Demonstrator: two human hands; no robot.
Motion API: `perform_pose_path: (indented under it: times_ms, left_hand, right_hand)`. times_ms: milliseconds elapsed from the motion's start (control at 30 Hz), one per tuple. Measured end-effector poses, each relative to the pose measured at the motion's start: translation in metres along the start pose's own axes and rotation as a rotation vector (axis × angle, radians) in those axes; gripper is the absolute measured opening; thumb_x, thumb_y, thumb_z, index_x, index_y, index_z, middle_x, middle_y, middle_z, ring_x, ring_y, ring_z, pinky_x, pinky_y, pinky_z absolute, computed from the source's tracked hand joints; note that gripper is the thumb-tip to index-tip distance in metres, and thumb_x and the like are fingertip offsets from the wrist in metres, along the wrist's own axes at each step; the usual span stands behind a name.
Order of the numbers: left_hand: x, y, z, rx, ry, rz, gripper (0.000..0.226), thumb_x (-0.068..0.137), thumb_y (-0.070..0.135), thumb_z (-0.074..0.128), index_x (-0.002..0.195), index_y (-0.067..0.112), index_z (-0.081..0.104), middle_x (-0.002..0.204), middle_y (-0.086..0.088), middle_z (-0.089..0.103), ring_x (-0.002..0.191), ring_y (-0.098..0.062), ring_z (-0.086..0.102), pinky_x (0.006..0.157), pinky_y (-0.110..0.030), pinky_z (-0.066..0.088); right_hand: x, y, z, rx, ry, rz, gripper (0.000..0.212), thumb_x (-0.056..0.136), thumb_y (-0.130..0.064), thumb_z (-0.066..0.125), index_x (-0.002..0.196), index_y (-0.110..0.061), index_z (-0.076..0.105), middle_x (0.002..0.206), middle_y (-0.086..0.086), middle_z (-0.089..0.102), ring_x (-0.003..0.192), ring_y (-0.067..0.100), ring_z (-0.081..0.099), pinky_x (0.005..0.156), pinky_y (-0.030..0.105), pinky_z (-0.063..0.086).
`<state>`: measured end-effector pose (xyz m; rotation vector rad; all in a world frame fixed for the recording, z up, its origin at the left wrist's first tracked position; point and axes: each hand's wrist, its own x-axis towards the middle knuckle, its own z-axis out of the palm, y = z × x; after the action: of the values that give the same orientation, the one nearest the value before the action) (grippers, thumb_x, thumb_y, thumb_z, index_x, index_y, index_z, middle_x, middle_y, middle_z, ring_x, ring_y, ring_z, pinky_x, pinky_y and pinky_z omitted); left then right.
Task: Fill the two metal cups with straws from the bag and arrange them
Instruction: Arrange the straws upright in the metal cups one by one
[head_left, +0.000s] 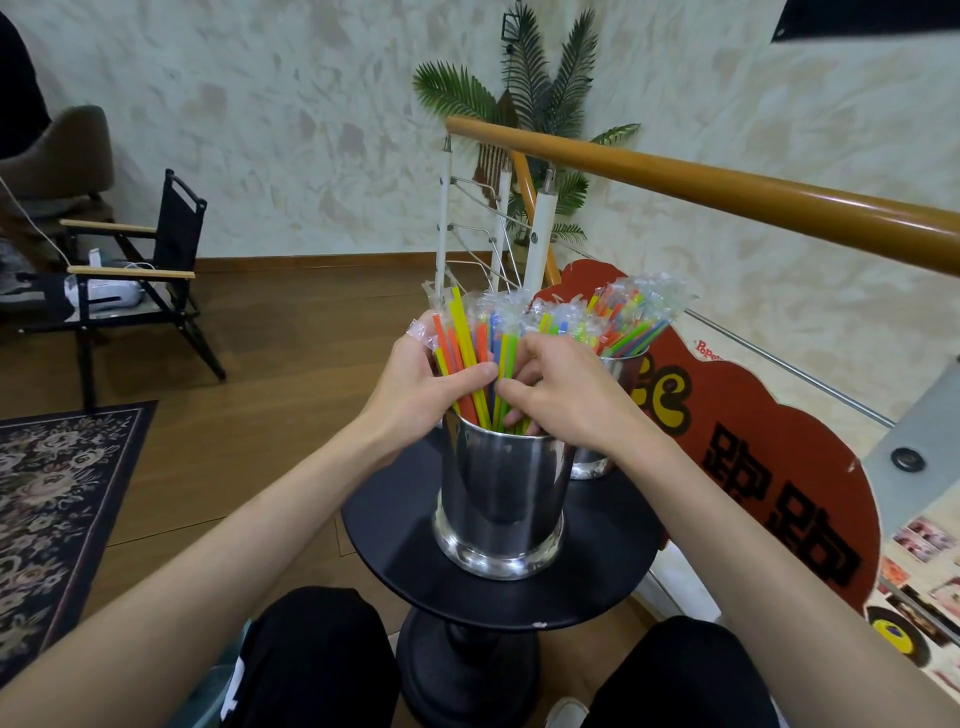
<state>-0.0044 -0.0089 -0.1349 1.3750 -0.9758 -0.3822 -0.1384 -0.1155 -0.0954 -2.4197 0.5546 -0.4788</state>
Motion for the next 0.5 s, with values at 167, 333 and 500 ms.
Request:
perform_pose_path:
  times_ms: [167,333,500]
  left_hand:
    - [-0.0008,0.0009,0.001,-0.008,0.008,0.003,0.042,0.085,0.012,0.079,0.123,0.009,0.061,0.102,0.002,0.076,0.095,-0.012,0.074,0.08,-0.024,0.059]
    - [-0.0011,0.0019,0.0012,0.003,0.014,0.007,0.039,0.083,0.014,0.08,0.118,0.006,0.065,0.102,-0.004,0.076,0.093,-0.015,0.074,0.081,-0.028,0.06]
    - [-0.0063,0.0079,0.0028,-0.017,-0.018,0.037,0.046,0.074,0.028,0.083,0.113,0.012,0.065,0.101,-0.01,0.075,0.089,-0.019,0.074,0.076,-0.026,0.059]
  right_hand:
    - [-0.0012,0.0001,-0.0003,-0.013,0.006,-0.002,0.021,0.099,-0.015,0.064,0.086,-0.022,0.049,0.075,0.0,0.071,0.061,0.004,0.072,0.05,0.017,0.052]
    - [-0.002,0.0008,-0.0011,0.008,0.008,-0.007,0.021,0.099,-0.014,0.064,0.085,-0.02,0.05,0.073,0.0,0.072,0.061,0.005,0.072,0.049,0.018,0.052]
    - [-0.0042,0.0038,0.002,0.023,0.034,-0.076,0.01,0.089,-0.02,0.077,0.088,-0.012,0.071,0.072,-0.001,0.074,0.062,0.006,0.073,0.049,0.015,0.049]
